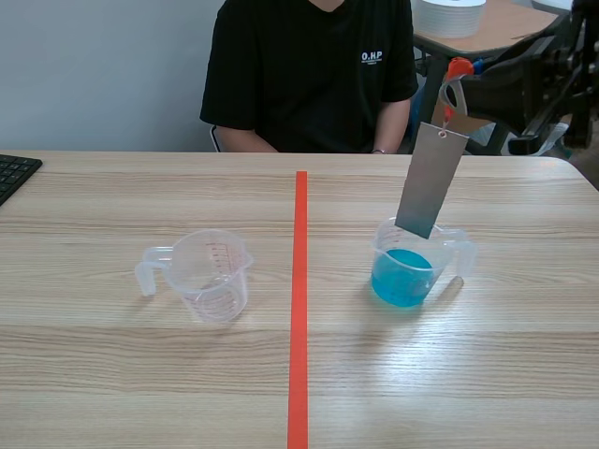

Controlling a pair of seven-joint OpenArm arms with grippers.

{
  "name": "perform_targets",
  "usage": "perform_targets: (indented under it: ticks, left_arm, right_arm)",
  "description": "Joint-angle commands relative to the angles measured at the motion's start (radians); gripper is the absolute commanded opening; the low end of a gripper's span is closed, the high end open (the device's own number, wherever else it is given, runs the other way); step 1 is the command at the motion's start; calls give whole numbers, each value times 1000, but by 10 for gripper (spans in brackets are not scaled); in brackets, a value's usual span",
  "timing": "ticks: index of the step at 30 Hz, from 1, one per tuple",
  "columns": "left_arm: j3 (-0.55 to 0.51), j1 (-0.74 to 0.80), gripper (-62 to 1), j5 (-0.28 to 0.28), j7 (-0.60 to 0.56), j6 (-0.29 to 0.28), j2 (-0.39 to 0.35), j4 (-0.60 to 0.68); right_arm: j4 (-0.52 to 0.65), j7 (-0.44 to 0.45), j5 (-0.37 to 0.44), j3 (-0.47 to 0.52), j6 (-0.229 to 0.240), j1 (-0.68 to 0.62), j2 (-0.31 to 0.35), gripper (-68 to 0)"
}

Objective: Do the redox reaction experiment.
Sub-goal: 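Lower the plate into the blue solution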

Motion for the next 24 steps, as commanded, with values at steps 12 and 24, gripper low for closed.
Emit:
perform_targets:
  ticks: [12, 24]
  left_arm:
    - [-3, 6, -564, 1, -13, -2, -6, -32]
    - [-3, 6, -564, 1, -13, -2, -6, -32]
  right_arm:
    - [-134, 140, -55, -24, 6, 12, 16, -662]
    - [-266, 357, -261, -174, 6, 12, 16, -662]
